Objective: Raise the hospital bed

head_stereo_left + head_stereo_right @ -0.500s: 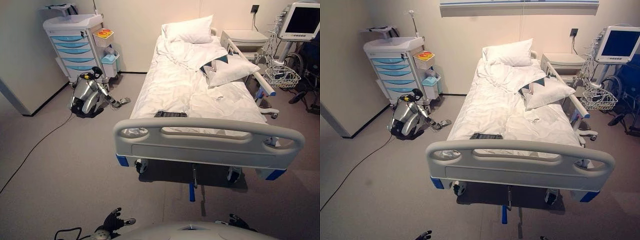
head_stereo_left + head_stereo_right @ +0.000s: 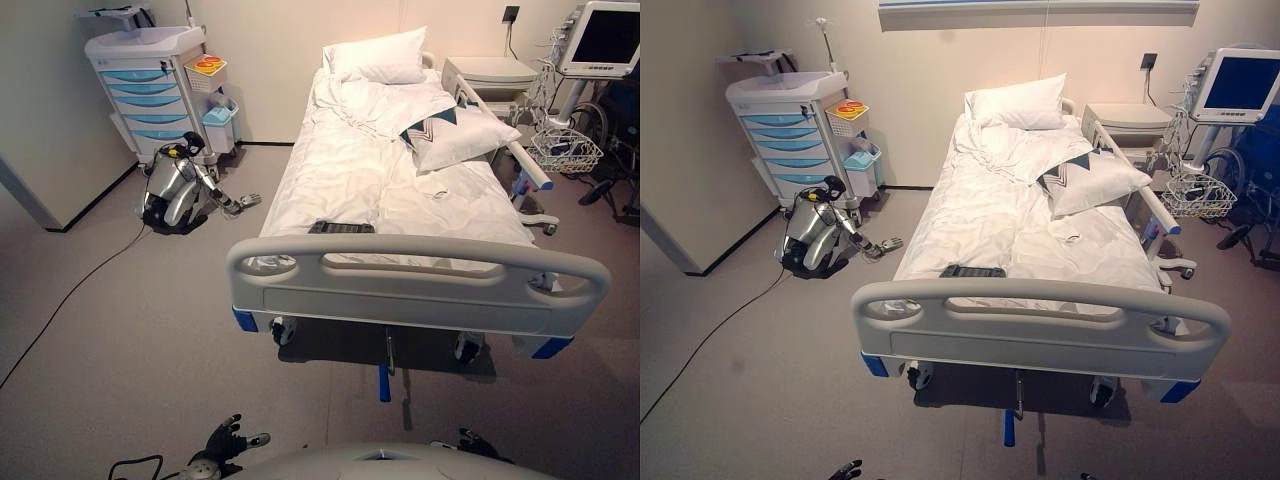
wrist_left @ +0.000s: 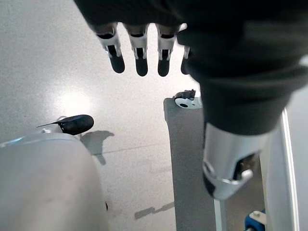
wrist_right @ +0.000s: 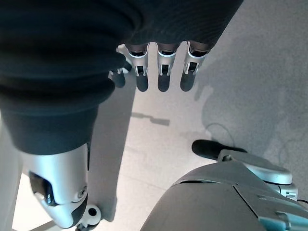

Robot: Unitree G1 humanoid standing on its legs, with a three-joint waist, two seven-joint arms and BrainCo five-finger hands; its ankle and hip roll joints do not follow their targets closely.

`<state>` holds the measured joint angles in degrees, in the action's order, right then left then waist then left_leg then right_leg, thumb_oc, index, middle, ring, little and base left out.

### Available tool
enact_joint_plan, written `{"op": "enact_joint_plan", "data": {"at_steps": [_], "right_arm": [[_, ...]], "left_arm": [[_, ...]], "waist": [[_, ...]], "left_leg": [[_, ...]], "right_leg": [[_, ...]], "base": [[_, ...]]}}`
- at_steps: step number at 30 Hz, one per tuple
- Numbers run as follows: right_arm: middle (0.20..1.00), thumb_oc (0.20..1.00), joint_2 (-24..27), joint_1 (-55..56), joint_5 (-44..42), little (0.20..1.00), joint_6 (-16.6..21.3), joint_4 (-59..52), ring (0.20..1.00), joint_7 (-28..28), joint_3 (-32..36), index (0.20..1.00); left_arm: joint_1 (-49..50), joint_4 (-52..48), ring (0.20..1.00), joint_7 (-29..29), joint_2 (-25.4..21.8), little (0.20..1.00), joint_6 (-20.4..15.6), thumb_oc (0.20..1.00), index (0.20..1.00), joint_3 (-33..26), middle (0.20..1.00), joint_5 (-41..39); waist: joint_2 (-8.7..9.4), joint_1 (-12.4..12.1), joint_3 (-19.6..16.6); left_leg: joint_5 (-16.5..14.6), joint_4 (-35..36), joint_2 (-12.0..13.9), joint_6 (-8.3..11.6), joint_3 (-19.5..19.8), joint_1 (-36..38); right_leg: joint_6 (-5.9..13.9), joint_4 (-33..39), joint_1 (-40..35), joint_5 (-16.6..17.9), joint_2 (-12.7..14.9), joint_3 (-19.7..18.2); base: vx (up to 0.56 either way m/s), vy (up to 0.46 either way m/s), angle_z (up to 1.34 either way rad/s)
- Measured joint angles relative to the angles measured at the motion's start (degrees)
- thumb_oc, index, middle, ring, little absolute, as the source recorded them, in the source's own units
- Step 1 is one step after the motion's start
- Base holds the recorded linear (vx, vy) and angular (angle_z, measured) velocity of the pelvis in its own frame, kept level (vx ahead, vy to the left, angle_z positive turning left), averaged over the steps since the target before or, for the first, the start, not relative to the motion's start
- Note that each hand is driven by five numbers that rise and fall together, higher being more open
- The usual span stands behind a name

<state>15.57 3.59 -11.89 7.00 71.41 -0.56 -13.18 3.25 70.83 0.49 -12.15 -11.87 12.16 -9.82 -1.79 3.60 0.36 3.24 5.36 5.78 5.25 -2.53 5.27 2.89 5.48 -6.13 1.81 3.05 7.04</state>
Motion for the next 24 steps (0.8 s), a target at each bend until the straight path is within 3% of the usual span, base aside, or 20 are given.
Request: {"op": "enact_joint_plan", "data": {"at_steps": [10,13,14,16,20,24], "right_arm": [[1.000,1.000,1.1,-1.0,0.0,1.000,0.0,-0.9,1.000,0.0,-1.2,1.000],[1.000,1.000,3.2,-5.1,0.0,1.000,0.0,-2.8,1.000,-0.6,-2.0,1.000],[1.000,1.000,4.1,-7.2,-0.2,1.000,0.0,-4.7,1.000,-0.9,-2.0,1.000],[1.000,1.000,4.9,-8.9,-1.1,1.000,0.3,-8.3,1.000,-1.3,-1.9,1.000],[1.000,1.000,7.2,-13.1,-5.2,1.000,2.2,-24.7,1.000,-1.5,-1.7,1.000],[1.000,1.000,7.6,-18.2,-7.1,1.000,2.9,-33.9,1.000,-2.3,-1.3,1.000]], "left_arm": [[-0.3,-2.7,1.000,0.1,-0.2,1.000,-0.1,1.000,1.000,1.4,1.000,0.1],[-2.4,-12.1,1.000,0.5,-1.2,1.000,-0.7,1.000,1.000,4.9,1.000,-0.1],[-4.1,-16.2,1.000,0.7,-1.7,1.000,-1.1,1.000,1.000,5.1,1.000,-0.7],[-4.9,-22.7,1.000,0.8,-3.0,1.000,-2.1,1.000,1.000,4.9,1.000,-2.0],[-7.4,-44.8,1.000,2.7,-10.8,1.000,-4.7,1.000,1.000,3.3,1.000,-4.9],[-11.6,-55.7,1.000,4.7,-15.0,1.000,-5.3,1.000,1.000,0.3,1.000,-5.6]], "waist": [[-0.95,0.1,1.5],[-1.86,0.2,5.6],[-2.30,0.1,8.9],[-2.45,0.0,11.5],[-2.55,0.1,18.4],[-3.02,0.1,23.6]], "left_leg": [[0.2,-0.7,-0.1,-0.07,0.1,-2.1],[0.9,-3.6,-0.3,-0.10,1.1,-8.3],[2.0,-4.3,-0.6,-0.08,1.4,-10.4],[2.5,-4.6,-0.5,-0.17,1.5,-13.1],[4.1,-5.4,-0.3,-0.28,1.8,-22.4],[5.7,-5.2,-0.6,-0.46,1.2,-27.7]], "right_leg": [[-0.05,-0.5,2.1,0.1,0.0,0.0],[0.03,-3.8,8.2,0.4,0.3,0.1],[0.01,-4.6,10.1,1.1,0.3,0.3],[-0.21,-5.7,13.1,1.5,0.3,0.4],[-0.52,-11.7,25.0,1.6,0.7,0.2],[-0.97,-16.0,32.7,1.1,1.1,-0.6]], "base": [[-0.09,-0.008,0.00],[-0.26,-0.029,0.05],[-0.31,-0.045,0.04],[-0.17,-0.026,0.02],[-0.19,-0.025,-0.05],[-0.14,-0.005,-0.09]]}}
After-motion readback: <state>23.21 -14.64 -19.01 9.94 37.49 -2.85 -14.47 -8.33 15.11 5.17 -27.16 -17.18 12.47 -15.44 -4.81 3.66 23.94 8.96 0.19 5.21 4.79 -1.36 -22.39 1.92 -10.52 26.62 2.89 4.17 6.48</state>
